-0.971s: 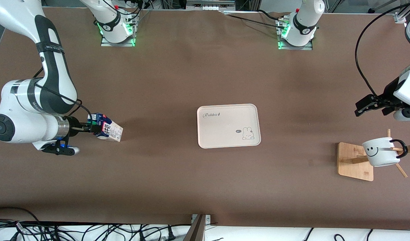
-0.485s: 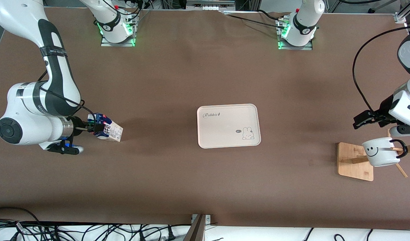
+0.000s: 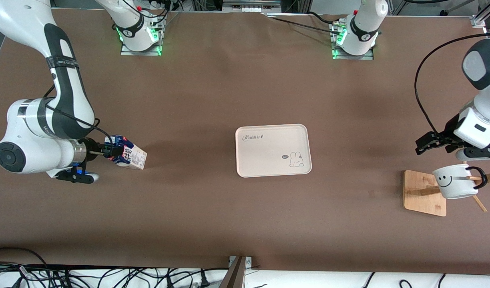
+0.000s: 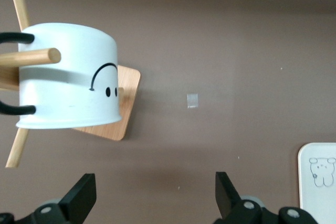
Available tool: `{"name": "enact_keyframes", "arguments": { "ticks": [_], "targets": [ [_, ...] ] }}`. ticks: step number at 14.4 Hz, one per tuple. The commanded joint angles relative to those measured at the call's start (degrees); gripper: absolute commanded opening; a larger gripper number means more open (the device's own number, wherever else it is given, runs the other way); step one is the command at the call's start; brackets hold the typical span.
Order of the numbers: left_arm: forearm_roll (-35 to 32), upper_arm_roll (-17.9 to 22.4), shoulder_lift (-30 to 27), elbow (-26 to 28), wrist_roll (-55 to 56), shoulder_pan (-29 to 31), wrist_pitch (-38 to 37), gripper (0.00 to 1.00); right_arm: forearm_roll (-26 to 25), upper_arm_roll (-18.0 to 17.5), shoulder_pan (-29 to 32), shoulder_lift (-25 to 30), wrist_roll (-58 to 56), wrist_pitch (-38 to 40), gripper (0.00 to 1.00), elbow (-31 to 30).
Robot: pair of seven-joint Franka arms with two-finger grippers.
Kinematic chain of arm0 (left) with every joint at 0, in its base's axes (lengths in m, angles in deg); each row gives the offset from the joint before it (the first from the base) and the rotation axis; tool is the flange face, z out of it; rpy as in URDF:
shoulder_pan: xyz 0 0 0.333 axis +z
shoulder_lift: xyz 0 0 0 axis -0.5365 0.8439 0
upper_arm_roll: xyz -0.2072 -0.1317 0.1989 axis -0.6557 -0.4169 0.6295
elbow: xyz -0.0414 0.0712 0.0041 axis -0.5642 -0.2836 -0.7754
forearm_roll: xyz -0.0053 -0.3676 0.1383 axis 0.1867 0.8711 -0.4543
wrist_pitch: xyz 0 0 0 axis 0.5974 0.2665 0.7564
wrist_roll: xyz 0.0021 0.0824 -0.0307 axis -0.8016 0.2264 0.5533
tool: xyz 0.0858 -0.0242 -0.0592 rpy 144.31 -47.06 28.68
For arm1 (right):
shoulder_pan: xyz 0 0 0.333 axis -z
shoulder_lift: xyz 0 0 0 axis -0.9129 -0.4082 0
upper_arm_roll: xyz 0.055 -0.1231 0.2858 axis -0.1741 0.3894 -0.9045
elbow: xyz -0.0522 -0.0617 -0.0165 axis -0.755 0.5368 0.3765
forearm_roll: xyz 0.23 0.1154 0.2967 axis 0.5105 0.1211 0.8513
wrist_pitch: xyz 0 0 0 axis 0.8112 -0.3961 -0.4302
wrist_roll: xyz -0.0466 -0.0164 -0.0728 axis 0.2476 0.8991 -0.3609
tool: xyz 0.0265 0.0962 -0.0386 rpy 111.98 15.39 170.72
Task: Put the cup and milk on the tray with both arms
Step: 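Lift the milk carton with the right gripper while the left gripper grasps the mug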
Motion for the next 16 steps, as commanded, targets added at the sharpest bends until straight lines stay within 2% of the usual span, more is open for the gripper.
{"name": "enact_keyframes", "arguments": {
  "ticks": [1,2,3,5,6,9,11,13,16],
  "targets": [
    [-0.9,0.9,-7.7,13.7,0.5,-1.4,11.3,1.00,-0.4,-0.1,0.4,0.6,-0.3,0.4,1.00,-0.9],
    [-0.9,0.9,-8.6,16.6,0.5,-1.4,14.8,1.00,-0.4,-0.2,0.4,0.5,-0.3,0.4,1.00,-0.9],
    [-0.9,0.9,-9.4,19.8,0.4,-1.3,19.5,1.00,-0.3,-0.2,0.5,0.6,-1.3,0.4,0.85,-1.0],
    [-1.0,1.3,-9.5,24.2,0.2,-1.3,28.5,1.00,-0.3,-0.1,0.5,0.5,-4.1,0.4,0.45,-1.2],
    [-1.0,1.5,-9.0,25.3,0.1,-1.3,31.2,1.00,-0.3,-0.1,0.5,0.6,-4.2,0.4,0.32,-1.3],
    [-1.0,2.4,-5.3,26.4,-0.6,-1.3,40.4,1.00,-0.2,-0.2,0.6,0.5,-4.2,0.3,0.30,-1.6],
    [-1.3,2.5,-3.7,26.3,-0.8,-1.3,43.1,1.00,0.5,-0.1,0.5,0.6,-3.7,0.4,0.30,-1.6],
    [-5.0,3.3,-2.5,26.0,-0.8,-1.3,46.0,1.00,0.6,-0.3,0.4,0.9,-3.4,0.4,0.30,-1.5],
    [-10.1,5.6,1.1,25.4,-0.8,-1.4,54.2,1.00,0.7,-0.8,0.1,2.6,-3.3,0.4,0.30,-1.1]
  ]
}}
